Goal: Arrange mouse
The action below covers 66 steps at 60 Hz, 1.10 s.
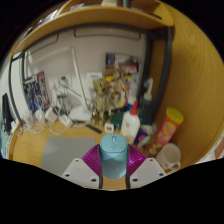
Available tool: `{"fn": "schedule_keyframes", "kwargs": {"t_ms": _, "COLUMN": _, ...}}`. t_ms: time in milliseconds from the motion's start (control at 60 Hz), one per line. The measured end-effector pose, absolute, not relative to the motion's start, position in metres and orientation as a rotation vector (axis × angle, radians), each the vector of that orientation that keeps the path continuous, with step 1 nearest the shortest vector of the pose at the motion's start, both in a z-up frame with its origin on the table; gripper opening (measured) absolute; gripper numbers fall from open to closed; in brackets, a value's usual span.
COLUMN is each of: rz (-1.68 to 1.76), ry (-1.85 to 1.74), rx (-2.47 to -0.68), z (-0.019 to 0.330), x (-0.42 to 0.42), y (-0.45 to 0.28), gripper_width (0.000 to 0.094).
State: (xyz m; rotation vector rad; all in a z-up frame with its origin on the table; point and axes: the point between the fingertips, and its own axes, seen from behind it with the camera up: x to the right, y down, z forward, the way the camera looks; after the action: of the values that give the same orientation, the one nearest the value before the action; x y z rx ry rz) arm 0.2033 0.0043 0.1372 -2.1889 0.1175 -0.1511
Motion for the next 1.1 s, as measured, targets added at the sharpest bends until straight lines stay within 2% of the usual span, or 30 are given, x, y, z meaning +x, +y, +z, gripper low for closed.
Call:
{"fn": "schedule_keyframes", "kwargs": {"t_ms": 133, "rz": -0.154, "ry": 0.068, "rx": -2.082, "z": 0.205, "x": 0.163, "y": 0.044, "gripper_width": 0.0305}}
{"fn": "schedule_keyframes", "kwargs": {"t_ms": 250, "rz": -0.114, "ry": 0.025, "rx": -2.085, "z": 0.215, "x": 0.115, "y": 0.075, "gripper_width": 0.0309}}
{"fn": "schedule_keyframes", "kwargs": {"t_ms": 333, "rz": -0.074, "ry": -0.004, "rx": -2.126, "z": 0.191, "x": 0.076, "y": 0.092, "gripper_width": 0.0307}}
{"fn": "schedule_keyframes", "kwargs": {"t_ms": 467, "rz": -0.027, "ry": -0.034, "rx": -2.239, "z": 0.124, "x": 0.034, "y": 0.102, "gripper_width": 0.0306}}
{"fn": "schedule_keyframes", "kwargs": {"t_ms": 667, "rz": -0.047, "ry": -0.081, "rx": -2.402, "z": 0.024, "x": 0.02, "y": 0.092, "gripper_width": 0.033}}
{"fn": "schedule_keyframes", "kwargs": {"t_ms": 783, "rz": -0.066, "ry": -0.096, "rx": -2.457, "z": -0.011, "x": 0.024, "y": 0.082, "gripper_width": 0.0353}}
{"fn": "schedule_keyframes", "kwargs": {"t_ms": 850, "rz": -0.066, "ry": -0.093, "rx": -2.45, "z": -0.016, "x": 0.024, "y": 0.082, "gripper_width": 0.0365}}
{"fn": "schedule_keyframes", "kwargs": {"t_ms": 950, "rz": -0.062, "ry": -0.091, "rx": -2.456, "z": -0.016, "x": 0.024, "y": 0.081, "gripper_width": 0.0464}}
{"fn": "schedule_keyframes", "kwargs": {"t_ms": 1033, "rz": -0.045, "ry": -0.073, "rx": -2.485, "z": -0.018, "x": 0.025, "y": 0.081, "gripper_width": 0.0498}}
{"fn": "schedule_keyframes", "kwargs": {"t_ms": 1050, "rz": -0.041, "ry": -0.068, "rx": -2.492, "z": -0.018, "x": 0.025, "y": 0.08, "gripper_width": 0.0525}}
{"fn": "schedule_keyframes", "kwargs": {"t_ms": 1083, "rz": -0.044, "ry": -0.052, "rx": -2.502, "z": -0.016, "x": 0.026, "y": 0.079, "gripper_width": 0.0672}}
{"fn": "schedule_keyframes", "kwargs": {"t_ms": 1100, "rz": -0.048, "ry": -0.045, "rx": -2.502, "z": -0.015, "x": 0.027, "y": 0.079, "gripper_width": 0.0717}}
